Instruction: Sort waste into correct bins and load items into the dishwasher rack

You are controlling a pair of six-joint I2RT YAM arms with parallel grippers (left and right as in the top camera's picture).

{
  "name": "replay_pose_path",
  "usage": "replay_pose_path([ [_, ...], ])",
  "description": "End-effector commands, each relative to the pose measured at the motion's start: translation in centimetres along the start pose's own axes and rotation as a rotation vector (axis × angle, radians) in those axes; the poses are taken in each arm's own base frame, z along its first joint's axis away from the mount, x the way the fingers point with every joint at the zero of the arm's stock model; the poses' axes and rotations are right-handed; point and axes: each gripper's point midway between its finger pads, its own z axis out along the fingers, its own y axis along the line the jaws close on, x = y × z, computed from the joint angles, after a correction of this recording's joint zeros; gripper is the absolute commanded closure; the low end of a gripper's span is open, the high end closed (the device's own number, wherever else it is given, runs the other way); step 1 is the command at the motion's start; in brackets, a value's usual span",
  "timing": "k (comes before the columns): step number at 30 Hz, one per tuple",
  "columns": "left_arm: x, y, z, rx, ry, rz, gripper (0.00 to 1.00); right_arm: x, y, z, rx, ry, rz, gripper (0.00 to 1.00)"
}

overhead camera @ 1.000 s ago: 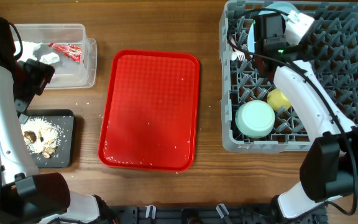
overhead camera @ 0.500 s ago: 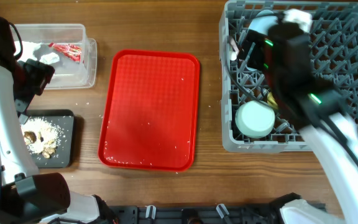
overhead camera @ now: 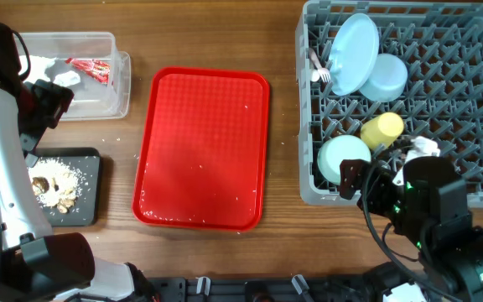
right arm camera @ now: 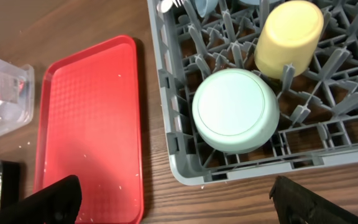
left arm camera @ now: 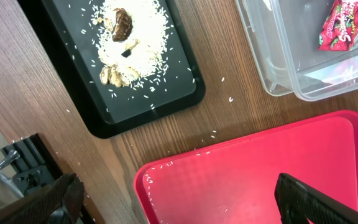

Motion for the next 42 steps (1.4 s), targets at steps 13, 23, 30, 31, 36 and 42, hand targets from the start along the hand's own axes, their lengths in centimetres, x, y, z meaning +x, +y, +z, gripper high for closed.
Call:
replay_pose_path([
  [13,-0.4,0.2,-0.3,0.000,-0.019,-0.012,0.00,-0.3,4.0,4.0,-0.272,-0.171,-0.318,0.00],
  [23,-0.4,0.2,-0.3,0.000,-0.019,-0.012,0.00,2.9,1.4,7.5,-0.496,-0.596,-0.327,0.00],
  [30,-0.4,0.2,-0.3,0.000,-0.019,-0.012,0.00,0.8,-0.6,6.1,-0.436,-0.734,-0.349,0.00],
  [31,-0.4,0.2,-0.3,0.000,-0.019,-0.012,0.00,0.7,-1.1,6.3,-0.422,-0.741,-0.342,0.00],
  [36,-0.4,0.2,-0.3,0.000,-0.019,-0.012,0.00,-0.5,-3.8,6.8,-0.298,-0.787,-0.350,0.00],
  [42,-0.4,0.2,-0.3,0.000,-0.019,-0.012,0.00,-1.6,-6.1,6.8,-0.055,-0.848,-0.588,0.00],
])
